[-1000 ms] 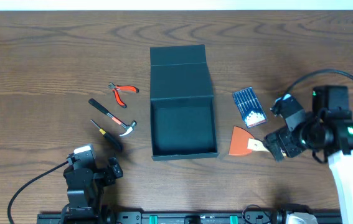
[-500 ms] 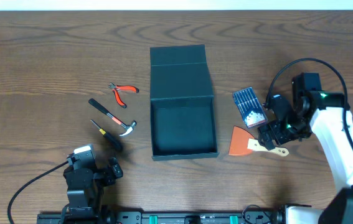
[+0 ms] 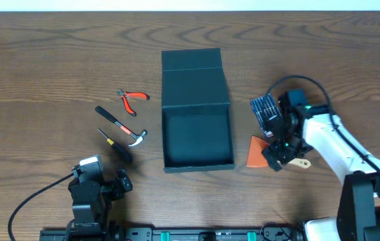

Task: Pack container
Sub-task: 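Reach the right gripper to the orange scraper's wooden handle and grasp it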

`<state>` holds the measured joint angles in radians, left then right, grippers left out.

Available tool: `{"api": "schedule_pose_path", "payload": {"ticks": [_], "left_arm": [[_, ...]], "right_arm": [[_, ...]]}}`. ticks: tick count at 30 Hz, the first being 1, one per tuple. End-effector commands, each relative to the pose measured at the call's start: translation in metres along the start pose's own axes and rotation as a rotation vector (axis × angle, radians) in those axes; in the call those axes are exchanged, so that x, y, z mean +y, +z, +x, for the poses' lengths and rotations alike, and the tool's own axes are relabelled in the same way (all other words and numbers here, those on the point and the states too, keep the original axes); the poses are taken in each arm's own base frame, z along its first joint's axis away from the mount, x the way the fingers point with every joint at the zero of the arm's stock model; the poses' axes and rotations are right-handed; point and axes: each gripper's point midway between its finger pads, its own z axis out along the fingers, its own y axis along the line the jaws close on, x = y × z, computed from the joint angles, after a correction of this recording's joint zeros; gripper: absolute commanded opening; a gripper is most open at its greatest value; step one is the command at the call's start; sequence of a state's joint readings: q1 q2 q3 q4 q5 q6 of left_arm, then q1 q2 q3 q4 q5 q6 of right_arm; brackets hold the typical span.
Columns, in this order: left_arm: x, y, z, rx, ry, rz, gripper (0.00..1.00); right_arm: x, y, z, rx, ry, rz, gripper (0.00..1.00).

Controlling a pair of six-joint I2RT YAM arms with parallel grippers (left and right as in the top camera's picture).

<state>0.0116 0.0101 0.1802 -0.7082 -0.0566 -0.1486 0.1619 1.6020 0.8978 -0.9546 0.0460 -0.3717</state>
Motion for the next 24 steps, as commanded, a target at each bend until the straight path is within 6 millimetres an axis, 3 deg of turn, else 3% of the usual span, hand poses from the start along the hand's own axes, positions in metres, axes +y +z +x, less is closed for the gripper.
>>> {"api": "schedule_pose_path", "payload": {"ticks": [1, 9, 17, 24], "left_arm": [[0.002, 0.0, -0.001, -0.007, 0.014, -0.01, 0.99], [0.002, 0.0, -0.001, -0.007, 0.014, -0.01, 0.99], [0.002, 0.0, -0.001, -0.007, 0.014, -0.01, 0.99], [0.002, 0.0, -0.001, -0.007, 0.014, -0.01, 0.99]], "right_arm": [[0.002, 0.011, 0.006, 0.027, -0.008, 0.031, 0.99], [0.005, 0.027, 0.011, 0.016, -0.009, 0.036, 0.99], [0.004, 0.027, 0.01, 0.011, -0.008, 0.037, 0.84], [0.004, 0.028, 0.006, -0.007, -0.007, 0.039, 0.8]]}}
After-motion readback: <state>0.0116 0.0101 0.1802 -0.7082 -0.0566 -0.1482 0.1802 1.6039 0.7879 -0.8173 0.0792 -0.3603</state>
